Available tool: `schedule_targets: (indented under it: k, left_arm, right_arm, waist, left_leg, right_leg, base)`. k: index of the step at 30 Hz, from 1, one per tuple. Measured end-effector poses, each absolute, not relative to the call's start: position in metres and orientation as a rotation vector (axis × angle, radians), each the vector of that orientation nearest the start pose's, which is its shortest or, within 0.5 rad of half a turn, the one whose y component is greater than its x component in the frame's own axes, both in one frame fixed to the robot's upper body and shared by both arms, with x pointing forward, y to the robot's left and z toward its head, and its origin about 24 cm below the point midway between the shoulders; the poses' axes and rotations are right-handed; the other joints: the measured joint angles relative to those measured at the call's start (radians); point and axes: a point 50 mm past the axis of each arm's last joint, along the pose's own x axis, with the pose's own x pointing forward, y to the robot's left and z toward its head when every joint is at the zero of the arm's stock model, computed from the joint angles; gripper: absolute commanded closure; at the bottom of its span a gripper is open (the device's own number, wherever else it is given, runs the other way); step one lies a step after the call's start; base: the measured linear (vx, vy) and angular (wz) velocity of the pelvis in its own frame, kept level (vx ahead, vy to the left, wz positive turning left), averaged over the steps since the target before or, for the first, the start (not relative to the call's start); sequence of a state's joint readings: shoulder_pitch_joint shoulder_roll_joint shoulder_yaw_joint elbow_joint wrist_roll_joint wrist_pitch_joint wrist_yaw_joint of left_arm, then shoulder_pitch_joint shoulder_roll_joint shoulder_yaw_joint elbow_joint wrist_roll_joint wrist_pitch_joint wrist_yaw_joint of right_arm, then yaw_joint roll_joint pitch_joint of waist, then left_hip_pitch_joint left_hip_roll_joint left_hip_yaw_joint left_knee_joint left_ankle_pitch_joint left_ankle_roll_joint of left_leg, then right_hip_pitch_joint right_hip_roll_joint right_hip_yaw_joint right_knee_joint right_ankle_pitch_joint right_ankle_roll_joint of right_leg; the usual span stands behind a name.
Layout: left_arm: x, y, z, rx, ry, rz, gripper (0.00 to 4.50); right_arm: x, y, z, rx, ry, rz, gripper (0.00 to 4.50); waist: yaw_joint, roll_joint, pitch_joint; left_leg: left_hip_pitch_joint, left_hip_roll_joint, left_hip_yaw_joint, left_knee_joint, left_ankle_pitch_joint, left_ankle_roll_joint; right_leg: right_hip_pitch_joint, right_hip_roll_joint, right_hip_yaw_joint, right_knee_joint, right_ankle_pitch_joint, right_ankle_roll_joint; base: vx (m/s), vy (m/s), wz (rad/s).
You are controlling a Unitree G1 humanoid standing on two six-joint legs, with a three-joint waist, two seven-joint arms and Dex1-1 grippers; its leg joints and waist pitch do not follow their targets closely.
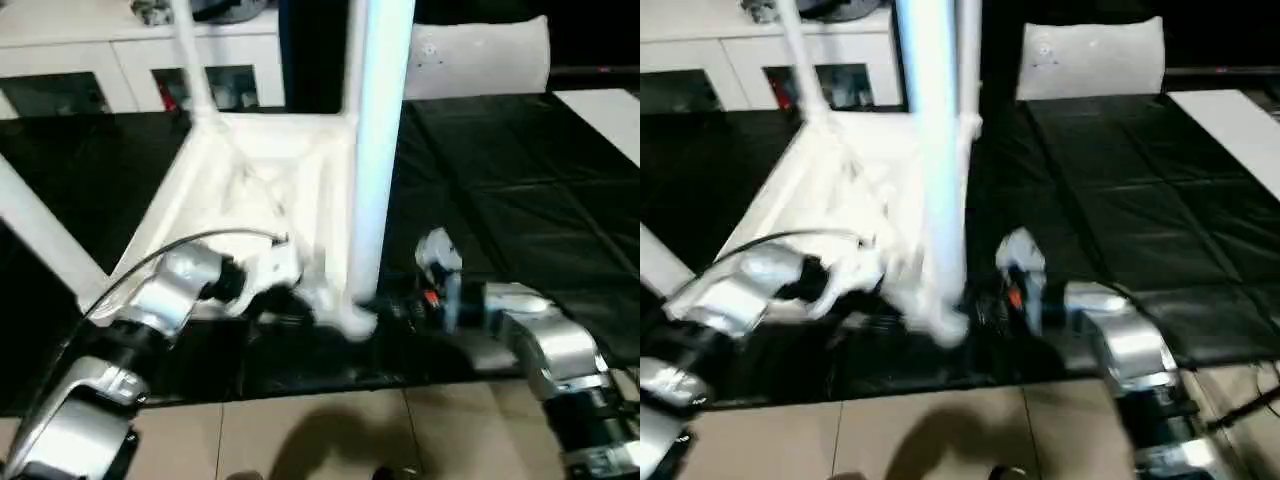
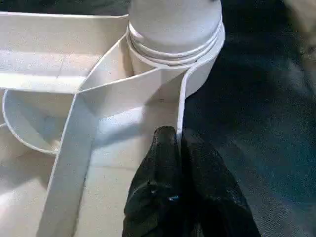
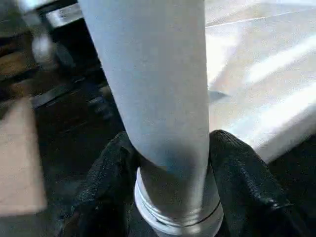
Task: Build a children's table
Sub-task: Rotate leg to tighten
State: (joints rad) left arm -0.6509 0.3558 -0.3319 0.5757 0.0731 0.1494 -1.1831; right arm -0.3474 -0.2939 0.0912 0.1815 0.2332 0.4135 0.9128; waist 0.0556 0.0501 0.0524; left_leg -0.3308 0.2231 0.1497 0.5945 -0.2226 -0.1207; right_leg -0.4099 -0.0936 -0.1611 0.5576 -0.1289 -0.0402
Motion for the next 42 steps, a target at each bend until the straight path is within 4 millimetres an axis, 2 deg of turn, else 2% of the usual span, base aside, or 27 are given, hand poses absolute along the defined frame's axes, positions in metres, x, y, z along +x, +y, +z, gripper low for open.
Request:
schedule_targets:
  k: [4,7,10,11,15,18,23,24,26,28,31,36,42]
  left_arm:
    - [0.338,0.096,0.061,0.412,0.458,-1.146,4.50]
    - [0.343,0.084,0.061,0.374,0.452,-1.038,4.50]
    - [0.345,0.078,0.062,0.354,0.447,-0.978,4.50]
    - [0.345,0.078,0.062,0.355,0.445,-0.976,4.50]
    - [0.345,0.078,0.063,0.370,0.439,-0.979,4.50]
    - [0.344,0.081,0.063,0.396,0.425,-1.001,4.50]
    - [0.340,0.094,0.065,0.450,0.393,-1.092,4.50]
    - [0.339,0.098,0.065,0.463,0.384,-1.117,4.50]
    - [0.335,0.106,0.066,0.496,0.377,-1.174,4.50]
    - [0.331,0.115,0.066,0.527,0.379,-1.243,4.50]
    - [0.326,0.124,0.068,0.592,0.379,-1.337,4.50]
    - [0.317,0.130,0.067,0.610,0.386,-1.472,4.50]
    - [0.309,0.132,0.067,0.646,0.394,-1.601,4.50]
  right_arm:
    - [0.311,-0.128,0.063,0.047,0.292,0.739,2.56]
    - [0.323,-0.119,0.066,0.041,0.289,0.604,2.56]
    - [0.329,-0.112,0.068,0.022,0.285,0.527,2.56]
    - [0.329,-0.112,0.069,0.019,0.283,0.523,2.01]
    - [0.328,-0.110,0.068,0.037,0.274,0.521,1.77]
    - [0.325,-0.110,0.068,0.038,0.259,0.537,1.43]
    - [0.316,-0.122,0.067,0.029,0.235,0.679,1.06]
    - [0.313,-0.125,0.066,0.025,0.234,0.710,1.06]
    - [0.308,-0.132,0.067,-0.010,0.240,0.792,0.70]
    - [0.301,-0.140,0.067,-0.066,0.254,0.898,0.63]
    - [0.293,-0.144,0.064,-0.094,0.292,1.024,0.39]
    - [0.283,-0.153,0.071,-0.136,0.308,1.215,0.39]
    - [0.274,-0.159,0.073,-0.102,0.353,1.375,0.84]
  waist:
    - [-0.032,0.000,0.000]
    - [-0.045,0.001,0.000]
    - [-0.052,0.001,-0.001]
    - [-0.051,0.001,-0.001]
    - [-0.053,0.001,0.000]
    - [-0.053,0.001,0.000]
    - [-0.051,0.001,0.000]
    - [-0.050,0.001,0.000]
    - [-0.046,0.001,0.001]
    - [-0.038,0.001,0.001]
    - [-0.017,0.000,0.001]
    - [0.010,-0.001,0.001]
    - [0.034,-0.002,0.001]
  left_leg:
    - [-0.001,0.000,0.000,0.000,-0.001,0.001]
    - [-0.002,0.000,0.000,-0.003,-0.001,0.002]
    - [-0.003,0.000,0.000,-0.006,0.002,0.007]
    - [-0.003,0.000,0.000,-0.007,0.002,0.007]
    - [-0.003,-0.001,0.000,-0.007,0.001,0.008]
    - [-0.004,0.000,0.000,-0.008,0.001,0.008]
    - [-0.011,0.000,0.000,-0.008,0.000,0.010]
    - [-0.012,0.000,0.001,-0.008,0.000,0.010]
    - [-0.013,0.000,0.000,-0.008,0.000,0.010]
    - [-0.013,0.000,0.001,-0.007,0.000,0.010]
    - [-0.013,0.000,0.001,-0.005,0.000,0.010]
    - [-0.012,0.001,0.002,-0.003,0.000,0.010]
    - [-0.009,0.001,0.003,-0.003,0.000,0.010]
  right_leg:
    - [0.000,0.000,0.000,-0.002,0.000,0.000]
    - [-0.002,0.001,-0.001,-0.003,0.000,0.001]
    - [-0.003,0.001,-0.001,-0.004,-0.001,0.002]
    - [-0.003,0.001,-0.001,-0.005,-0.001,0.002]
    - [-0.003,0.001,0.000,-0.006,-0.001,0.002]
    - [-0.005,0.001,0.000,-0.006,-0.001,0.002]
    - [-0.012,0.001,0.000,-0.004,0.000,-0.002]
    - [-0.012,0.001,0.000,-0.004,0.000,-0.003]
    - [-0.014,0.001,0.000,-0.003,-0.001,-0.003]
    - [-0.014,0.001,0.000,-0.002,-0.001,-0.004]
    - [-0.014,0.000,0.001,0.000,-0.002,-0.002]
    - [-0.013,-0.002,0.003,0.001,-0.002,-0.001]
    - [-0.012,-0.001,0.004,0.003,-0.003,0.000]
  base:
    - [0.000,0.000,0.00]
    - [0.000,0.000,0.00]
    - [0.000,0.000,0.00]
    - [0.000,0.000,0.00]
    - [0.000,0.000,0.00]
    - [0.000,0.000,0.00]
    - [0.000,0.000,0.00]
    - [0.000,0.000,0.00]
    - [0.000,0.000,0.00]
    - [0.000,0.000,0.00]
    - [0.000,0.000,0.00]
    - [0.000,0.000,0.00]
    - [0.000,0.000,0.00]
